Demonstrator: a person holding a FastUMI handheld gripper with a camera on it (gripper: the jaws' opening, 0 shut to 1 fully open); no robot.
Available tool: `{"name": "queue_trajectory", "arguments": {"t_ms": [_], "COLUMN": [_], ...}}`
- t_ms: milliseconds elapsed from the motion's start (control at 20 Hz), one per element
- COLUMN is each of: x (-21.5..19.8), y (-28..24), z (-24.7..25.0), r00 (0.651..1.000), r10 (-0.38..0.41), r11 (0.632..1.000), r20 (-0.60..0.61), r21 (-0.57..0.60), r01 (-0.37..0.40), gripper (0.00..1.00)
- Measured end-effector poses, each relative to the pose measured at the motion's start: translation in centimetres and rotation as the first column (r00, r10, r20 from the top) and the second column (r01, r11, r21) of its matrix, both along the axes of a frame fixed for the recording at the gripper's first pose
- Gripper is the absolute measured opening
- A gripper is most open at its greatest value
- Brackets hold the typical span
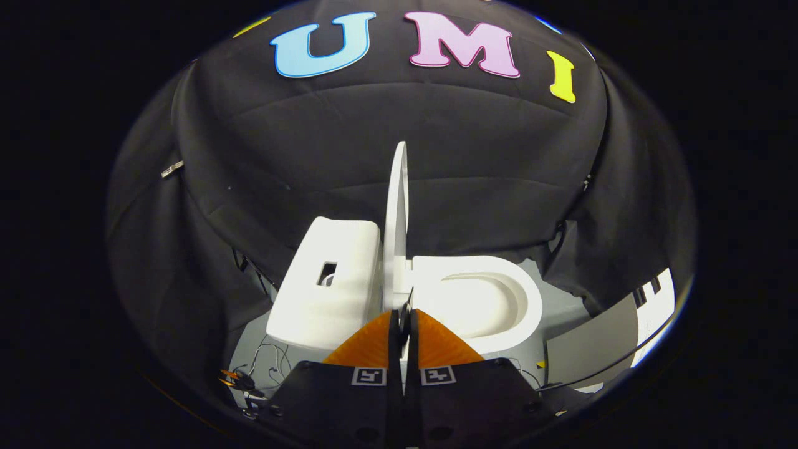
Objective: Open the toilet lid.
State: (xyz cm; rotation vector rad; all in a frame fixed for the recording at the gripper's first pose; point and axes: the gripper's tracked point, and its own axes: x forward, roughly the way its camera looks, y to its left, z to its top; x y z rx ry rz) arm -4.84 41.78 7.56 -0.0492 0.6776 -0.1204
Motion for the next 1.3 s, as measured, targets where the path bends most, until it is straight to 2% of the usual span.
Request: {"name": "queue_trajectory", "arguments": {"t_ms": [450, 850, 1050, 1300], "x": [0.2, 0.5, 0.5, 0.5], "y": [3.4, 6.3, 7.0, 7.0], "z": [-0.7, -1.6, -1.8, -2.3], "r00": [1.000, 0.999, 0.995, 0.994], "r10": [0.021, 0.045, 0.096, 0.111], "r11": [0.992, 0.987, 0.976, 0.975], "r20": [-0.008, 0.013, -0.007, -0.021], "r21": [-0.121, -0.156, -0.196, -0.193], "r01": [-0.022, -0.042, -0.095, -0.113], "gripper": [0.06, 0.09, 0.13, 0.15]}}
